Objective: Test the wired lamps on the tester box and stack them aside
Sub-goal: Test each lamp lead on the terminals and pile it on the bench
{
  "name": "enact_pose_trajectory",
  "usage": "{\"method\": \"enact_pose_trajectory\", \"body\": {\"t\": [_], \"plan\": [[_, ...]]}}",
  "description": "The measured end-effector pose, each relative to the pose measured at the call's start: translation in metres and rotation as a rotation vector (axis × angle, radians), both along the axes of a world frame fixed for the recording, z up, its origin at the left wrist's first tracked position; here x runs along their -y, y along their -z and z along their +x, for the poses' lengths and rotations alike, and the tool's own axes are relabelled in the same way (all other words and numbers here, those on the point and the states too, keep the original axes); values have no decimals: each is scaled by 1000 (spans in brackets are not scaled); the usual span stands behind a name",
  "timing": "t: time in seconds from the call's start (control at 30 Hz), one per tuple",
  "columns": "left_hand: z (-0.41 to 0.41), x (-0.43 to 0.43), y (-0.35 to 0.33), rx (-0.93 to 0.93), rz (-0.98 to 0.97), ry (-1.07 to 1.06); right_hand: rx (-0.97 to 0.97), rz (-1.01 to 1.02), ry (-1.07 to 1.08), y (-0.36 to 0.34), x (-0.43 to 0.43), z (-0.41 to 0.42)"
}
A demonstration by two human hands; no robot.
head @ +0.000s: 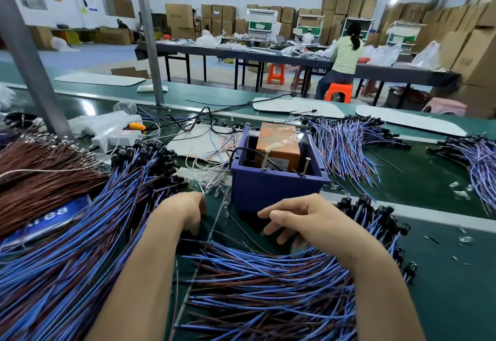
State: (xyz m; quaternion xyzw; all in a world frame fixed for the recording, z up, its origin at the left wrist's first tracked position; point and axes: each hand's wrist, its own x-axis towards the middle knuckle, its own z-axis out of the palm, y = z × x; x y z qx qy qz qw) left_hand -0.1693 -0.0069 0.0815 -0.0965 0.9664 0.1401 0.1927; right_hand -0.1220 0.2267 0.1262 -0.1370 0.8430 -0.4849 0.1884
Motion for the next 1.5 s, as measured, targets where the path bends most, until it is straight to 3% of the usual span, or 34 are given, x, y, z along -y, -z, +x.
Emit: {"method": "enact_pose_trajectory", "body": {"t": [0.13, 0.3, 0.4, 0.47, 0.57, 0.7, 0.87, 0.97, 1.07, 1.27, 1.37, 1.5], "plan": [[5, 3, -12, -83, 162, 20, -4, -5, -3, 0, 1, 0], [24, -16, -54, -500, 776, 60, -114, -6, -142, 0, 12, 4], [36, -45, -70, -593, 1102, 162, -170, -162, -109, -1, 23, 4], [38, -64, -72, -606, 1219, 167, -176, -322, 3, -3, 26, 2], [38, -82, -66, -517, 1196, 164, -170, -605, 239, -7, 19, -2], [37, -88, -52, -122, 1120, 223, -241, -795, 658, -7, -10, -11], [32, -69, -51, -31, 893, 386, -340, -847, 947, -4, -48, -13], [31, -64, -52, -86, 848, 380, -362, -918, 973, -4, -54, -13], [30, -77, -50, -157, 936, 301, -350, -916, 906, -3, -46, -16], [40, -117, -40, 53, 1136, 343, -322, -940, 841, 2, -35, -19], [36, -107, -38, 37, 1085, 414, -331, -923, 885, 4, -49, -19], [26, -68, -44, -46, 891, 460, -364, -682, 923, 14, -72, -22]]}}
